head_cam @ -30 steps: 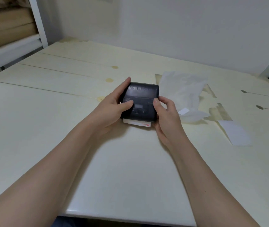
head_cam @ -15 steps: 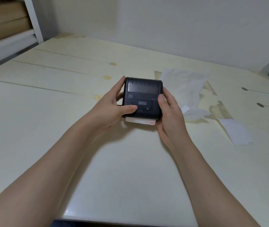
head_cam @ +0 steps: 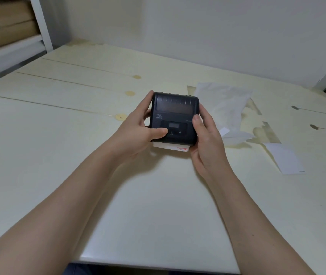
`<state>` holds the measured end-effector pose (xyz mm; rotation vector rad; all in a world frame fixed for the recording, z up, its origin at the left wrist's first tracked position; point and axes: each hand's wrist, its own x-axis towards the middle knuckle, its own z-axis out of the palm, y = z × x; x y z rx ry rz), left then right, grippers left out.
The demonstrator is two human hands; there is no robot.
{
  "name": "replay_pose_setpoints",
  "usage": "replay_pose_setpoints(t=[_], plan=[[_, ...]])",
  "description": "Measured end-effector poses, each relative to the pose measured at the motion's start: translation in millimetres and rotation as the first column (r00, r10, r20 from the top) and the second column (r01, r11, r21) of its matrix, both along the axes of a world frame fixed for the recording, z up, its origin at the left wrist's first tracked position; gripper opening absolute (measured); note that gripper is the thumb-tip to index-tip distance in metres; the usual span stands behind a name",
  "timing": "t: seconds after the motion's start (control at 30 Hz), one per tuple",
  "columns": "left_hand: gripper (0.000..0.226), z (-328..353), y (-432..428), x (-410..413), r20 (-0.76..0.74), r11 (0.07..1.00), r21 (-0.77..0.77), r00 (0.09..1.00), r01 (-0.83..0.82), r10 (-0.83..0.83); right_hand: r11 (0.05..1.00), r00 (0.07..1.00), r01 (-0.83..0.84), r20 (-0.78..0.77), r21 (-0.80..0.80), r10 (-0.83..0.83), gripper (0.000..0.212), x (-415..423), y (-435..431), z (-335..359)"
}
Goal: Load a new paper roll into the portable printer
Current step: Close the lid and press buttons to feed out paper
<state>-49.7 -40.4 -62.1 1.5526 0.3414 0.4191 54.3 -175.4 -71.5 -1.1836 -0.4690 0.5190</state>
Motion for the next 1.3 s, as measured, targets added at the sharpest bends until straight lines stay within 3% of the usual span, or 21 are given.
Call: replay_pose_setpoints(t=[1.3], plan=[[0.094,6.4,0.7,-2.6,0.035,1.0,-0.025,0.999,-0.009,0.01,1.0,0.999,0.005,0.046,-0.015,-0.004,0.044,-2.9,0.5,-0.6]])
